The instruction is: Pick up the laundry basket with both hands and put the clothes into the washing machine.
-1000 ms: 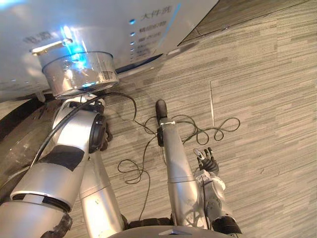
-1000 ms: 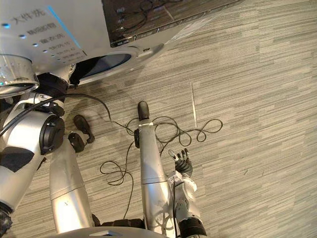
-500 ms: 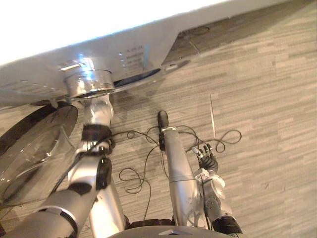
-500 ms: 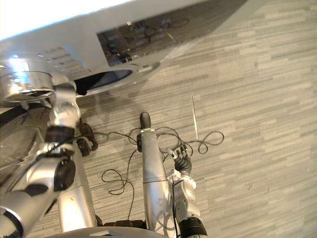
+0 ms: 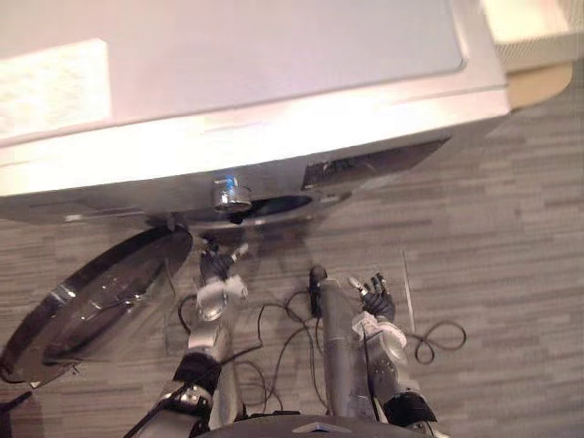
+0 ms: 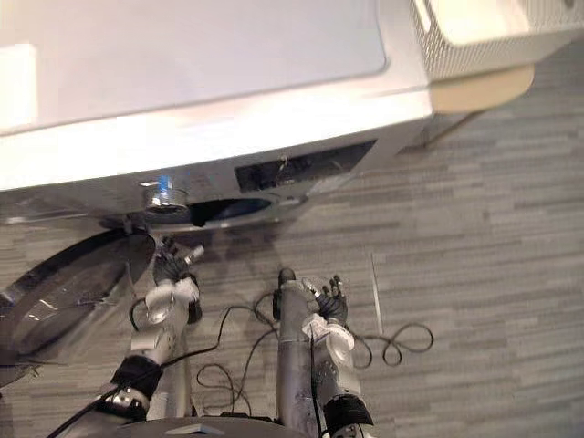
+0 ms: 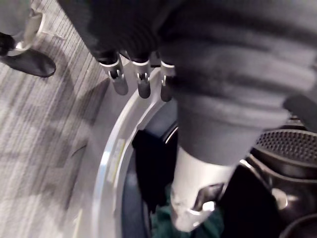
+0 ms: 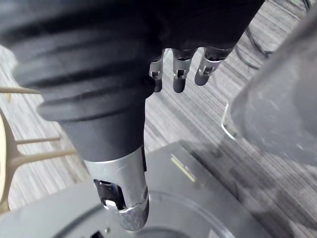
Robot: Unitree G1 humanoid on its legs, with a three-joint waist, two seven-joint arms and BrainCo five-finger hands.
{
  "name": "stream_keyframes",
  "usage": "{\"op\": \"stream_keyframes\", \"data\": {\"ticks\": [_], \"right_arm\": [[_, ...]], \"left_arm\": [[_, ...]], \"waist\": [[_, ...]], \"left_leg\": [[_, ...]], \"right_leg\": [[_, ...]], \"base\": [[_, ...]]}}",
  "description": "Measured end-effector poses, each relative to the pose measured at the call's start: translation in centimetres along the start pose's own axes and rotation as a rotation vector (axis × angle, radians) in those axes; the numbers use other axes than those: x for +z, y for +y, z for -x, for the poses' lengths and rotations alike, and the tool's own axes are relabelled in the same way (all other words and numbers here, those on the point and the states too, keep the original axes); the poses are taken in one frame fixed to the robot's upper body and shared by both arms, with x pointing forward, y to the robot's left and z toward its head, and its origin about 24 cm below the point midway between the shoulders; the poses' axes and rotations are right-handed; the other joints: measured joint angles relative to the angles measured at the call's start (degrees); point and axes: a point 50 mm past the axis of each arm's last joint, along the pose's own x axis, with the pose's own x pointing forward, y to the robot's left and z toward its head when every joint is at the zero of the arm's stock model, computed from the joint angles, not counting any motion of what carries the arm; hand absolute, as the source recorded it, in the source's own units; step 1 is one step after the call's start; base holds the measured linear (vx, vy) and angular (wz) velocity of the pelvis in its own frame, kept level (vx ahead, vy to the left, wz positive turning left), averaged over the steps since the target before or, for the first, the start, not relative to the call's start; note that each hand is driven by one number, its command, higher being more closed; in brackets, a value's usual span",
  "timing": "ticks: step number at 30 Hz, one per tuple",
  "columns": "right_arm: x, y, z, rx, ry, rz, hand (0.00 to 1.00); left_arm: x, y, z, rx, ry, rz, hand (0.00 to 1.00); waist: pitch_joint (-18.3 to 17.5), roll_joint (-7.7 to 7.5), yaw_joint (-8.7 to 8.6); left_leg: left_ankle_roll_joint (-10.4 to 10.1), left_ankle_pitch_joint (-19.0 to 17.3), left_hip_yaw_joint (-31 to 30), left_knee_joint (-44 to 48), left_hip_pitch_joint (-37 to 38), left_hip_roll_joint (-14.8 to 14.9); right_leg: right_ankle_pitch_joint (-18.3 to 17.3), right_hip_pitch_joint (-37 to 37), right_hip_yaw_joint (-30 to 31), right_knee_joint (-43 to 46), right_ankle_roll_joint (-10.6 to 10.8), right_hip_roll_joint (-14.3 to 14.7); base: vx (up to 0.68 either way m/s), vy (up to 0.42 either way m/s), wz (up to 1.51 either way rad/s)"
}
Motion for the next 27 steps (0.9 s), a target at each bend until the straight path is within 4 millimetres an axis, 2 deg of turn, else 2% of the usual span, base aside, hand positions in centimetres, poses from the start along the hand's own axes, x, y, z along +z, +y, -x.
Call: {"op": "stream_keyframes", "data": {"ticks": [2,3,7,9,11,13,15,16,17,18,19,21,22,23,24,25,26,27], "right_arm": [[-1.3,-0.8,0.2,-0.022,0.063,0.019,0.0],[-2.2,-1.3,0.4,-0.035,0.106,0.048,0.0],[-5.0,-2.8,1.3,-0.057,0.244,0.123,0.0],[-6.8,-3.9,2.2,-0.086,0.331,0.138,0.0],[-8.0,-4.3,2.9,-0.092,0.391,0.161,0.0],[-8.6,-4.6,3.1,-0.094,0.428,0.183,0.0],[-8.5,-4.7,2.9,-0.088,0.434,0.211,0.0],[-8.6,-5.0,2.9,-0.098,0.452,0.218,0.0],[-8.8,-5.1,3.0,-0.113,0.469,0.206,0.0],[-8.8,-5.3,2.9,-0.123,0.467,0.199,0.0],[-8.7,-6.0,3.2,-0.153,0.469,0.185,0.0],[-8.6,-7.3,3.7,-0.199,0.465,0.163,0.0],[-8.4,-7.6,3.7,-0.211,0.459,0.153,0.0],[-8.3,-7.8,3.6,-0.223,0.453,0.138,0.0],[-8.5,-8.0,3.8,-0.247,0.468,0.112,0.0],[-8.8,-8.1,3.9,-0.255,0.485,0.109,0.0],[-9.7,-8.3,4.4,-0.28,0.536,0.091,0.0],[-9.9,-8.7,4.6,-0.301,0.554,0.087,0.0]], "left_arm": [[-2.5,0.5,0.7,-0.056,0.088,-0.12,0.0],[-4.0,1.0,1.3,-0.096,0.136,-0.203,0.0],[-7.4,3.1,2.4,-0.141,0.291,-0.377,0.0],[-9.1,5.6,3.1,-0.063,0.388,-0.385,0.0],[-9.8,7.4,3.5,0.0,0.441,-0.355,0.0],[-9.8,8.8,3.7,0.052,0.464,-0.338,0.0],[-9.9,9.7,3.9,0.081,0.473,-0.339,0.0],[-10.0,10.0,4.0,0.092,0.476,-0.34,0.0],[-9.7,10.7,3.9,0.123,0.474,-0.326,0.0],[-10.1,10.8,4.2,0.138,0.494,-0.304,0.0],[-11.0,11.1,5.1,0.163,0.534,-0.274,0.0],[-11.7,11.2,5.9,0.181,0.557,-0.239,0.0],[-12.1,11.3,6.2,0.187,0.572,-0.234,0.0],[-12.1,11.4,6.2,0.194,0.573,-0.228,0.0],[-12.2,11.9,6.5,0.209,0.579,-0.232,0.0],[-12.1,12.3,6.6,0.217,0.579,-0.246,0.0],[-11.6,13.4,6.4,0.225,0.573,-0.286,0.0],[-11.6,14.4,6.7,0.236,0.587,-0.316,0.0]], "waist": [[-0.98,0.1,0.11],[-2.62,0.05,0.46],[-7.19,0.1,0.71],[-11.85,-0.07,1.02],[-15.19,-0.05,1.3],[-15.51,0.02,1.36],[-15.54,-0.05,1.06],[-15.8,-0.58,0.87],[-15.85,-1.37,1.06],[-15.83,-1.28,0.9],[-15.73,-1.76,0.91],[-17.06,-1.04,0.57],[-17.41,-0.45,0.23],[-17.74,-0.07,0.13],[-18.34,-1.04,-0.26],[-18.86,-1.87,-0.59],[-18.88,-4.42,-0.81],[-19.2,-4.91,-0.76]], "left_leg": [[0.31,0.99,0.1,-3.66,5.03,-1.08],[0.35,1.57,0.34,-5.66,6.99,-1.42],[0.61,4.8,0.58,-14.97,15.13,-2.59],[0.73,8.49,0.96,-23.91,20.26,-3.56],[0.47,11.74,0.78,-29.87,22.92,-4.17],[0.38,13.21,0.04,-32.1,25.1,-4.64],[1.29,14.62,0.8,-30.03,24.59,-4.99],[1.82,17.06,0.99,-31.0,24.5,-5.46],[3.02,10.75,5.41,-23.38,24.01,-4.27],[5.16,6.49,8.05,-15.15,22.9,-2.84],[5.36,2.5,11.25,-4.88,23.75,-0.57],[5.01,-1.25,13.55,2.21,26.64,3.15],[3.76,-3.3,13.6,0.49,27.63,3.79],[3.59,-4.29,14.28,-0.99,28.02,3.09],[2.05,-5.31,13.58,-7.48,29.22,0.26],[2.0,-5.9,12.92,-11.52,30.22,-1.23],[2.81,-4.15,12.77,-16.44,31.38,-3.71],[3.32,-2.36,12.75,-19.35,32.43,-4.67]], "right_leg": [[0.4,5.56,-0.64,-3.61,0.43,-0.76],[1.04,7.85,-1.01,-5.85,0.66,-1.24],[4.21,17.67,-3.2,-16.55,1.25,-2.2],[7.58,23.42,-4.42,-25.64,1.34,-2.5],[10.2,26.71,-5.64,-31.48,1.05,-2.57],[10.96,30.1,-7.58,-34.05,1.18,-3.01],[10.3,32.39,-10.09,-33.35,1.18,-3.69],[10.26,33.39,-12.76,-33.36,0.19,-4.63],[10.09,34.81,-15.5,-33.96,-0.24,-6.0],[10.1,35.6,-16.29,-33.84,-0.23,-6.01],[10.1,37.43,-17.3,-33.66,-0.23,-6.4],[10.14,38.26,-18.64,-33.69,-0.15,-6.91],[10.78,37.98,-18.97,-33.78,0.87,-7.02],[11.32,37.95,-19.0,-34.25,0.98,-7.12],[12.13,37.75,-18.79,-36.52,1.57,-7.09],[12.22,37.29,-18.0,-37.47,1.44,-6.99],[12.95,37.22,-15.6,-38.87,0.82,-7.47],[14.6,37.4,-14.61,-39.58,0.74,-6.83]], "base": [[0.12,0.029,0.25],[0.11,0.034,0.16],[0.13,0.041,0.22],[0.15,0.046,0.2],[0.19,0.045,0.25],[0.14,0.04,0.46],[0.03,0.03,0.76],[-0.03,0.058,0.92],[-0.05,0.054,0.84],[-0.05,0.084,0.6],[-0.04,0.068,0.46],[-0.08,0.197,0.41],[-0.11,0.276,0.29],[-0.16,0.304,0.35],[-0.12,0.188,0.36],[-0.18,0.203,0.5],[-0.15,0.109,0.35],[-0.17,0.125,0.24]]}}
